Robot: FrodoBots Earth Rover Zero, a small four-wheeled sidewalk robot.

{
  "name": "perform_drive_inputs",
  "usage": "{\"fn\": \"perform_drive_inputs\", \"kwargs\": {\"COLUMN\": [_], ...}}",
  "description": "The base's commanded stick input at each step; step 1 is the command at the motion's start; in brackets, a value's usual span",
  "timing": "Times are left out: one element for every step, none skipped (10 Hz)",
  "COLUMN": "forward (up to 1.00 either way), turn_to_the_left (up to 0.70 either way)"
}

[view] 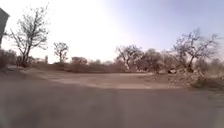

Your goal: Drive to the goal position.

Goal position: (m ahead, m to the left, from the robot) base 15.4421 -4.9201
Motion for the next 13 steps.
{"fn": "perform_drive_inputs", "kwargs": {"forward": [0.70,0.70,0.70,0.70,0.70,0.70,0.70,0.70,0.70,0.70,0.70,0.70,0.70], "turn_to_the_left": [0.00,0.00,0.00,0.00,0.00,0.00,0.00,0.00,0.00,0.00,0.00,0.00,0.00]}}
